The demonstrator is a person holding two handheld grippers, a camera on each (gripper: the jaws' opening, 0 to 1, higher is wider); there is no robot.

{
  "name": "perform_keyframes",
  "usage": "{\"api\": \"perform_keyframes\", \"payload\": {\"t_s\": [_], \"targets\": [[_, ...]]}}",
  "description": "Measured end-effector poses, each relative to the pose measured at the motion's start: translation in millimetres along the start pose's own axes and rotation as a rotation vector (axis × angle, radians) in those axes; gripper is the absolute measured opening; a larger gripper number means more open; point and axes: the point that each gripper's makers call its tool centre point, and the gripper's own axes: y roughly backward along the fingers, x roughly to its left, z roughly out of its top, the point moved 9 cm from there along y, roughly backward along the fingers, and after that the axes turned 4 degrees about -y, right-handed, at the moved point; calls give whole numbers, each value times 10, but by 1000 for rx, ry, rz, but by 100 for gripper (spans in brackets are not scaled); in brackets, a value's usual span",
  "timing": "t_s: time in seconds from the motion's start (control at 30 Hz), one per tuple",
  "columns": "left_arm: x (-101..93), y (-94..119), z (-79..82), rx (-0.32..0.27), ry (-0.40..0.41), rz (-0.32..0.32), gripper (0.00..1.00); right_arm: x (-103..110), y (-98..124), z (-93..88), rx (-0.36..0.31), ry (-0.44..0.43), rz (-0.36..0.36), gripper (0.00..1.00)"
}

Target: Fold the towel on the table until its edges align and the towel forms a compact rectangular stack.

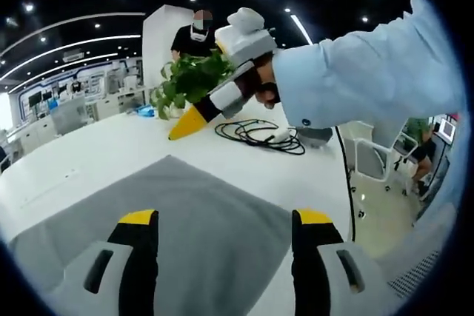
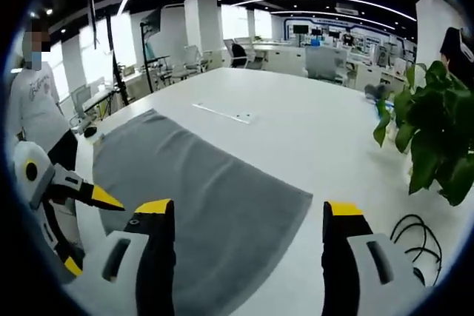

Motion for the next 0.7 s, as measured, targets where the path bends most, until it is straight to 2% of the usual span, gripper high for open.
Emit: {"api": "perform_keyframes", "payload": {"t_s": [0.23,0.43,0.6,0.7], "targets": [[-121,-142,-23,13,12,-14,74,-69,-53,-44,11,-5,5,82],[-340,-210,91,13,-23,-67,74,-104,-78,-40,6,-5,11,82],[-543,-377,223,2,-49,-131,73,-99,-67,-58,7,-5,12,82],[-634,-448,246,5,-55,-149,72,-130,-62,-70,7,-8,14,82]]}}
